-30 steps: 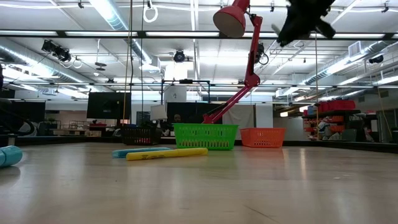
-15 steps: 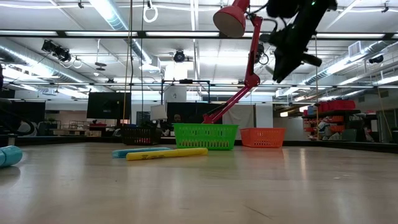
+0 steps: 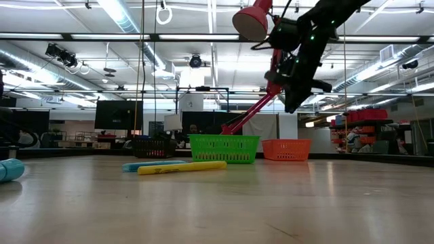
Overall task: Pick & Place Markers
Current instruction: Put the small green highlighter into the orange basket
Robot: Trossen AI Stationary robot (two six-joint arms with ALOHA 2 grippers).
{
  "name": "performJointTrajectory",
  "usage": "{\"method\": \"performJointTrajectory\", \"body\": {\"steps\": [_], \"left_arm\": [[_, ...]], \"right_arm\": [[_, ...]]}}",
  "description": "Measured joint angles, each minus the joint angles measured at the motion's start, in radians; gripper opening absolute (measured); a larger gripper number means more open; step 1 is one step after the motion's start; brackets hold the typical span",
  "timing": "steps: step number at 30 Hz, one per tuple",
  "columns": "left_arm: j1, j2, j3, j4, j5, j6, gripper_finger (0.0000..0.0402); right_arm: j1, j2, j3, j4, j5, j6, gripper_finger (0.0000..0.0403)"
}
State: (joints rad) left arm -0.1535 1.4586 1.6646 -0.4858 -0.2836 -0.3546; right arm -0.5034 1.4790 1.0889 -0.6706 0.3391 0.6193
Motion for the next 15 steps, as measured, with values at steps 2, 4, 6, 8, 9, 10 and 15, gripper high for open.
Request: {"method": "performJointTrajectory", "body": {"steps": [2,4,6,8,9,10,15], "left_arm": [[0.0,0.0,0.0,0.0,0.0,-0.001,0.0135],[0.0,0.0,0.0,-0.001,0.0,-0.001,0.0135],[0.0,0.0,0.0,-0.002,0.0,-0.001,0.0135],[0.0,0.0,0.0,-0.009,0.0,-0.001,0.0135],[0.0,0.0,0.0,-0.01,0.0,-0.002,0.0135],[0.0,0.0,0.0,-0.01,0.0,-0.005,0.0135],[0.0,0.0,0.0,-0.021,0.001,-0.021,0.0135]], "right_arm": [[-0.001,0.03,0.0,0.01,0.042,0.0,0.002],[-0.007,0.056,0.0,0.029,0.076,-0.002,0.002],[-0.019,0.083,0.0,0.038,0.08,-0.007,0.002],[-0.031,0.105,0.0,0.049,0.08,-0.01,0.002],[-0.036,0.115,0.0,0.051,0.08,-0.01,0.002],[-0.044,0.126,0.0,0.05,0.08,-0.01,0.002],[-0.075,0.162,-0.038,0.099,0.08,-0.01,0.002]]}}
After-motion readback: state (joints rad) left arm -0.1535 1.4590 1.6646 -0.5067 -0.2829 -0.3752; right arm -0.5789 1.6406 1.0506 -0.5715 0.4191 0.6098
